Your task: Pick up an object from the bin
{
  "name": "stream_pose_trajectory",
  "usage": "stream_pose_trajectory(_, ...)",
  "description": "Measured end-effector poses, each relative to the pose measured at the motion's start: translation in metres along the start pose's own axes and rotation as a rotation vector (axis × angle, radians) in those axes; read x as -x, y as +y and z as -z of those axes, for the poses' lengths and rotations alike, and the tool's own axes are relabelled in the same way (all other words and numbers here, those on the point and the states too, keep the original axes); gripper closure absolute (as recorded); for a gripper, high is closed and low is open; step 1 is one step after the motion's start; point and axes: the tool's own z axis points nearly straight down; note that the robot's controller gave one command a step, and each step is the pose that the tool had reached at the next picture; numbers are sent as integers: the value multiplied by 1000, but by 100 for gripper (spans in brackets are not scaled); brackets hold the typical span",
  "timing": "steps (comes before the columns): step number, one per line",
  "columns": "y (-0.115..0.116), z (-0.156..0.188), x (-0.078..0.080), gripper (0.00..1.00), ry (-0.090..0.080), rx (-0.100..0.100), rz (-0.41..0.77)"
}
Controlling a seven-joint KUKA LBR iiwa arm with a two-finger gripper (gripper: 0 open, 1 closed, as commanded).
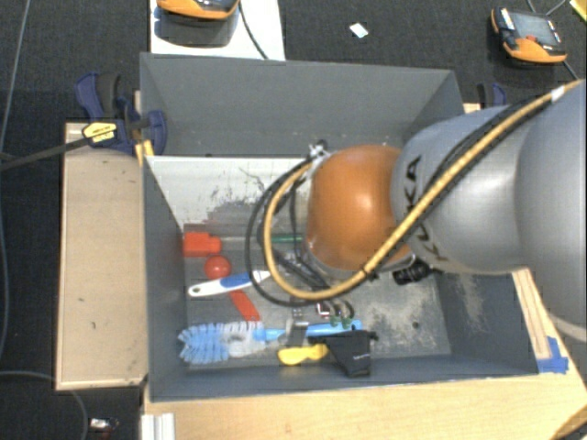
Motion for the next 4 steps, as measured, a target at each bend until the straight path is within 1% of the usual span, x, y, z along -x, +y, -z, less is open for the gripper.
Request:
stream_pose_trajectory(1, 0, 0, 0, 0, 0, 0, -2)
stream_pose_trajectory(2, 21, 11, 3, 0, -3, 1, -144)
stream_pose_trajectory(3, -32, 2, 6, 0, -2, -2, -88)
stream_pose_trajectory(4, 27, -8, 4, 0, -6, 7, -194)
